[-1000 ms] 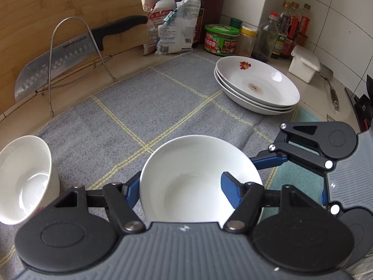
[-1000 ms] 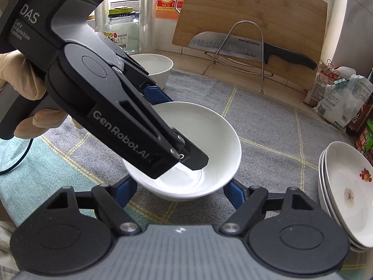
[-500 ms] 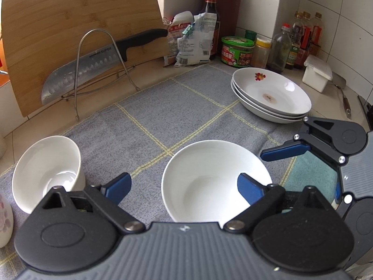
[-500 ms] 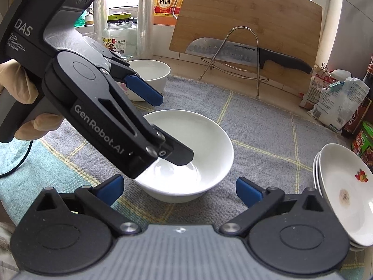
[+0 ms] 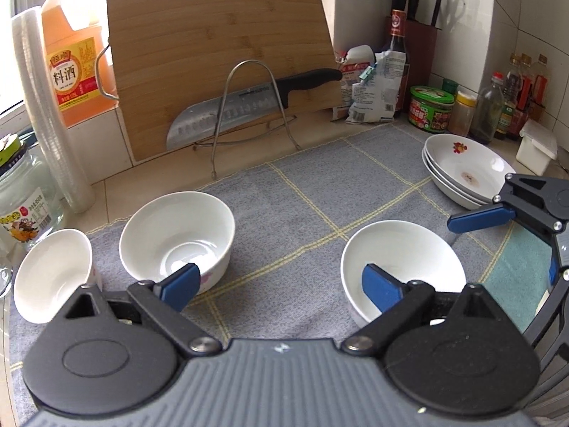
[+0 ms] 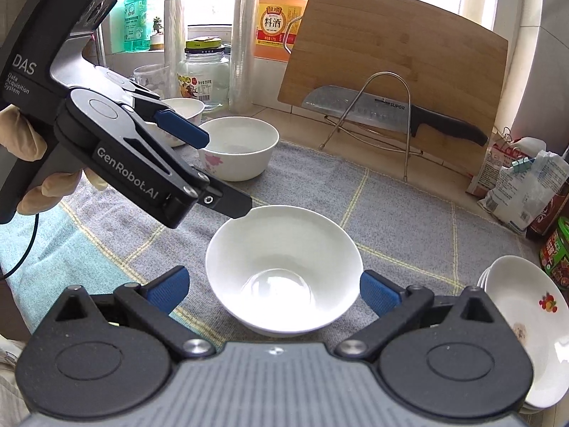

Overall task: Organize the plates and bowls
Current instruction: 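Reach the right gripper to a white bowl and grasp its rim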

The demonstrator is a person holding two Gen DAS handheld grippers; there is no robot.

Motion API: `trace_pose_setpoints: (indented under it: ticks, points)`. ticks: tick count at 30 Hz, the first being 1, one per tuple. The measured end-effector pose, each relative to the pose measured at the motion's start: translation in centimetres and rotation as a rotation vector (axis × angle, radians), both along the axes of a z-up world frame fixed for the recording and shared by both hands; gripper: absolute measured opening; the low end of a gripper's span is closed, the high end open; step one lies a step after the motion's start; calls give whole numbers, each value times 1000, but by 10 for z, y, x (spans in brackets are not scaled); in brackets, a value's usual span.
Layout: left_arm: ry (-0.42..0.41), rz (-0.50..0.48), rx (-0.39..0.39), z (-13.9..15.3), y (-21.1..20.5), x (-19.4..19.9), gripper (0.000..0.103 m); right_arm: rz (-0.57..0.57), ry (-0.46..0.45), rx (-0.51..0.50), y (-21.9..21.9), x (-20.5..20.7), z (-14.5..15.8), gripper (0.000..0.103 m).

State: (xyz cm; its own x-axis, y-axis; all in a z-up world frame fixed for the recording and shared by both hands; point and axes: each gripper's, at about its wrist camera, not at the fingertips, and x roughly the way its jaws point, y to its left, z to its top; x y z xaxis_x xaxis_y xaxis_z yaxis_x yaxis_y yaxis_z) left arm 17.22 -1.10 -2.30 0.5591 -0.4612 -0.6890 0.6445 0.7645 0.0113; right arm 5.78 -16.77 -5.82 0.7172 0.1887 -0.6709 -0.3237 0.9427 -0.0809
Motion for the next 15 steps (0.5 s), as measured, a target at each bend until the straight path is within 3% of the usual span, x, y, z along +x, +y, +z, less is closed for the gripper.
trace_pose_setpoints:
  ticks: [9, 15]
  points:
    - [-68, 161, 59, -10, 29, 15, 97, 72, 3, 13, 12, 34, 12, 103]
    - [-92, 207, 98, -22, 37, 26, 97, 113, 13, 19, 18, 66, 18, 103]
